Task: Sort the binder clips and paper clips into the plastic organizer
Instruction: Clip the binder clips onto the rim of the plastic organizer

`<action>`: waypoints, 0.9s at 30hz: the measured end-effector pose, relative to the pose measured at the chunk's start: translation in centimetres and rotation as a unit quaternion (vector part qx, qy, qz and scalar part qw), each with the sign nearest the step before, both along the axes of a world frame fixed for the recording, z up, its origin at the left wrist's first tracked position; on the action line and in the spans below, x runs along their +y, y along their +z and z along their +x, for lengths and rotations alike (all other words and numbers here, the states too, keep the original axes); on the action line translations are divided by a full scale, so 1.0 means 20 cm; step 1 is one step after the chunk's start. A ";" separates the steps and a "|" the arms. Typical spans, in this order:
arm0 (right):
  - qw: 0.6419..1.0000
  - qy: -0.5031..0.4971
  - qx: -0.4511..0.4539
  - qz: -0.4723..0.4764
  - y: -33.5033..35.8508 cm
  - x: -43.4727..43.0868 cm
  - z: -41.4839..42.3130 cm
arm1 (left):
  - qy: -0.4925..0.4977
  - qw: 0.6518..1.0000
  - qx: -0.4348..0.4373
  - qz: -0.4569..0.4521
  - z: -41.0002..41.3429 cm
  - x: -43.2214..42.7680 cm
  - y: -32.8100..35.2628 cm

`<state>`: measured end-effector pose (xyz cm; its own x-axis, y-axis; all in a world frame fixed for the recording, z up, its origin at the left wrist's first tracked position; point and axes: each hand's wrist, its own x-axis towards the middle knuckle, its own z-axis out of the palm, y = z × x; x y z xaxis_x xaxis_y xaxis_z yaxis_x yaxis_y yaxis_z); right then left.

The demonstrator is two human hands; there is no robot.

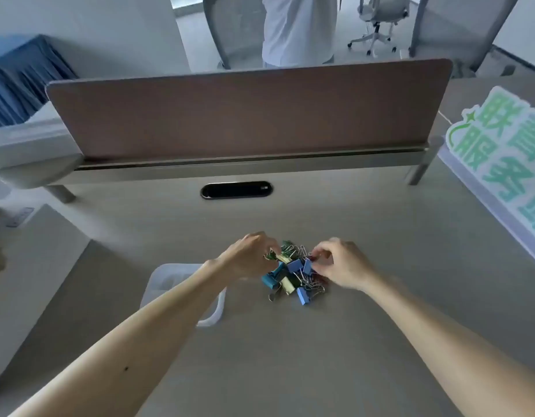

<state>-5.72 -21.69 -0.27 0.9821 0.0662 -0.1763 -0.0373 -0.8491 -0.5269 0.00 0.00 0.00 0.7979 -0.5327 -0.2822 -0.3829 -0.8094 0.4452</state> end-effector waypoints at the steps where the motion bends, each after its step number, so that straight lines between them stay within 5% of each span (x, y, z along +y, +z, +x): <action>1: 1.000 0.002 -0.005 -0.007 -0.07 0.00 -0.01 | -0.022 1.000 -0.015 0.000 0.00 -0.03 -0.05; 8: 0.995 0.033 -0.091 -0.025 -0.32 0.03 -0.01 | -0.128 0.983 -0.125 0.026 0.01 -0.15 -0.25; 18: 0.972 -0.041 -0.227 0.052 -0.39 0.01 -0.06 | -0.090 0.972 -0.210 -0.044 0.03 -0.18 -0.34; 27: 0.963 -0.034 -0.151 0.221 -0.24 0.01 -0.06 | -0.042 0.968 -0.198 -0.149 -0.02 -0.06 -0.14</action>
<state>-6.93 -21.40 -5.12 0.9890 0.0031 0.1479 0.1261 -0.5398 -0.8323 -0.35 -1.28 -2.79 0.7627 -0.6104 0.2139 -0.6300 -0.6262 0.4593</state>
